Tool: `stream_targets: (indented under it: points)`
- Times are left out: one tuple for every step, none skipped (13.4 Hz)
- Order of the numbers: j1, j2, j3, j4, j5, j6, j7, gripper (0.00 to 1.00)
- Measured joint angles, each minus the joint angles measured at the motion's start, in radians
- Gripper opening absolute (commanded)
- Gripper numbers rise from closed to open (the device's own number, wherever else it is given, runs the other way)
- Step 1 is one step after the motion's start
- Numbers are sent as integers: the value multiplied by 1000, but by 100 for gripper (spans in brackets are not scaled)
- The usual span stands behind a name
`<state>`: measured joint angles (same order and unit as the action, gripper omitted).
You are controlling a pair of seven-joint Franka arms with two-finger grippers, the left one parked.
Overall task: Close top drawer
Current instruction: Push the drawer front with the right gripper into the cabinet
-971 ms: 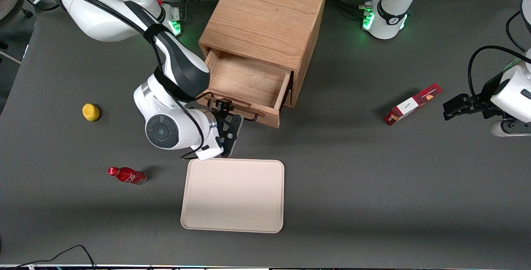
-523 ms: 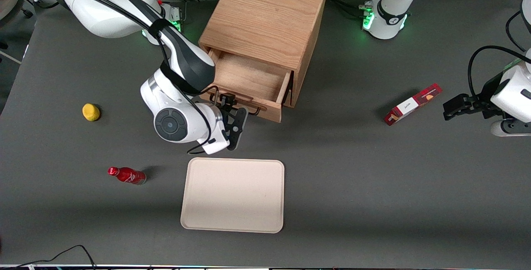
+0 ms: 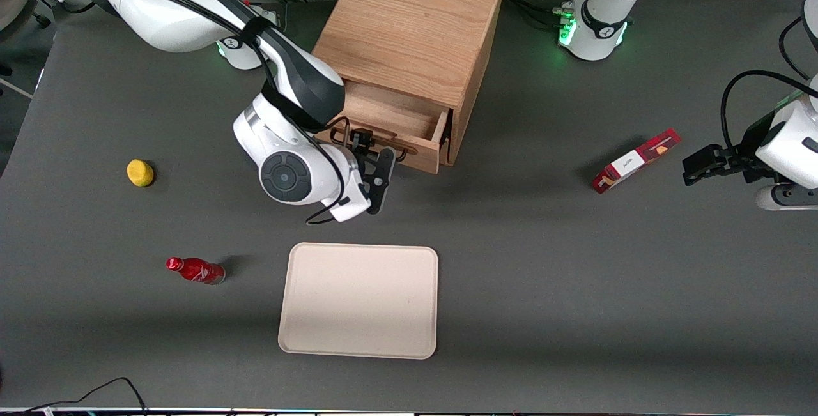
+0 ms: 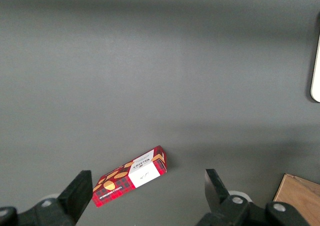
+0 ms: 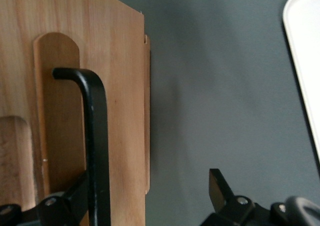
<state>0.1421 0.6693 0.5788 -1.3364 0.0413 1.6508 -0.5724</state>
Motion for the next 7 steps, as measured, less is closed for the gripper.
stream_targets:
  points:
    - [0, -3, 6, -8, 0, 0, 1, 100]
    - [0, -8, 11, -16, 0, 0, 1, 100]
    - [0, -12, 18, -25, 0, 1, 2, 100]
    - [0, -14, 26, -34, 0, 1, 2, 100]
    - [0, -16, 36, -41, 0, 1, 4, 100]
    - [0, -17, 45, -49, 0, 4, 10, 100]
    - [-1, -21, 55, -61, 0, 17, 16, 100]
